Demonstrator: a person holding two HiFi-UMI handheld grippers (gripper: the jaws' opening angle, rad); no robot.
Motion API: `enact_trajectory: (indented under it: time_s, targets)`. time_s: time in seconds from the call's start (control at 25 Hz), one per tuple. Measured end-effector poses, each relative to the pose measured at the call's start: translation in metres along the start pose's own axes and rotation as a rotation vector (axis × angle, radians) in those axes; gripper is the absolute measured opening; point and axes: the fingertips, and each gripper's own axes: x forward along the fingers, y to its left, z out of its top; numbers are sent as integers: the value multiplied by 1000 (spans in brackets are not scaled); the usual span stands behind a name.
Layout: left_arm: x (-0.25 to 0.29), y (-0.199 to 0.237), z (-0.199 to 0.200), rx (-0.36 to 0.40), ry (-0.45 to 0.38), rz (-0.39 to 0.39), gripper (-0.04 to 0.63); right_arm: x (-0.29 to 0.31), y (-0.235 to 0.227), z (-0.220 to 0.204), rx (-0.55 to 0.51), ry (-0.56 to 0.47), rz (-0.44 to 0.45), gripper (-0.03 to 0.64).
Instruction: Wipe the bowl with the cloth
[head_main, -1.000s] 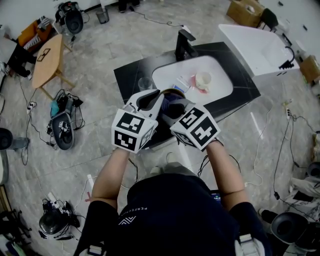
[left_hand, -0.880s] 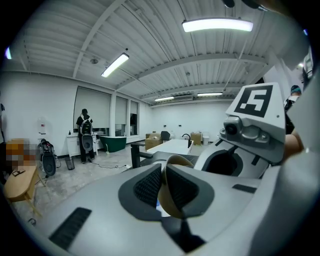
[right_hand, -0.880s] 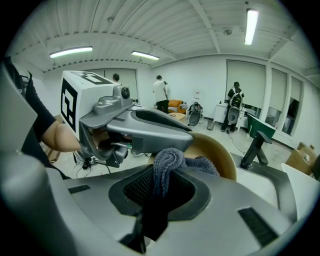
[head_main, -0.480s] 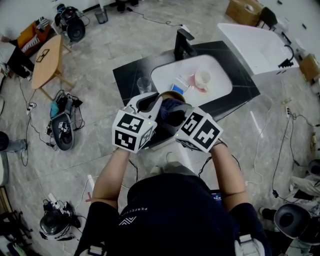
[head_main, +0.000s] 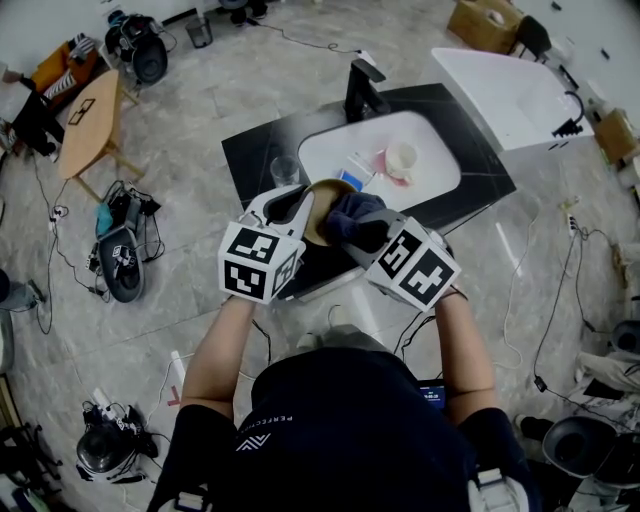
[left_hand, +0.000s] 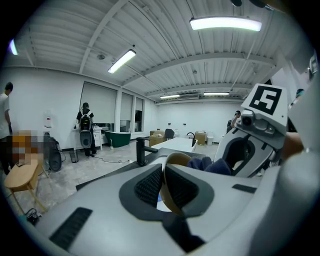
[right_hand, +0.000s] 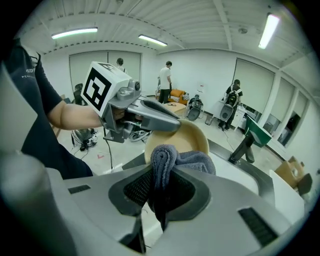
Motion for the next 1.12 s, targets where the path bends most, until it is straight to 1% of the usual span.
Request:
enact_trajectory:
  time_s: [0.12,0.28,0.48,0.68,0.8,0.88,0.96,1.04,1.12]
  targets:
    - [1,0,1,-7,-2,7,23,-9,-9,7,8,-30,-37,81]
    - [5,3,-3,-19,0,23,18,-22,-19,22,26,-101,-77,82]
    - [11,6,-13,-27,16,25,17,-46,-26,45,37,-221,-115,81]
    - [11,9,-15,-29,24,37,17,-73,-25,74,29,-335,-160,81]
    - [12,13,-15,-13,30,54,17,-80,-22,83,44,-389,-150,81]
    - [12,14,-14,-12,25,65,17,-76,-18,82,59,-391,-124,81]
    - [10,15,-12,-13,16,70,17,-67,-18,74,79,-356,-120,81]
    - [7,14,-9,-8,4,67,17,-55,-24,63,107,-312,-147,81]
    - [6,11,-5,3,-8,59,17,-44,-34,55,141,-279,-196,81]
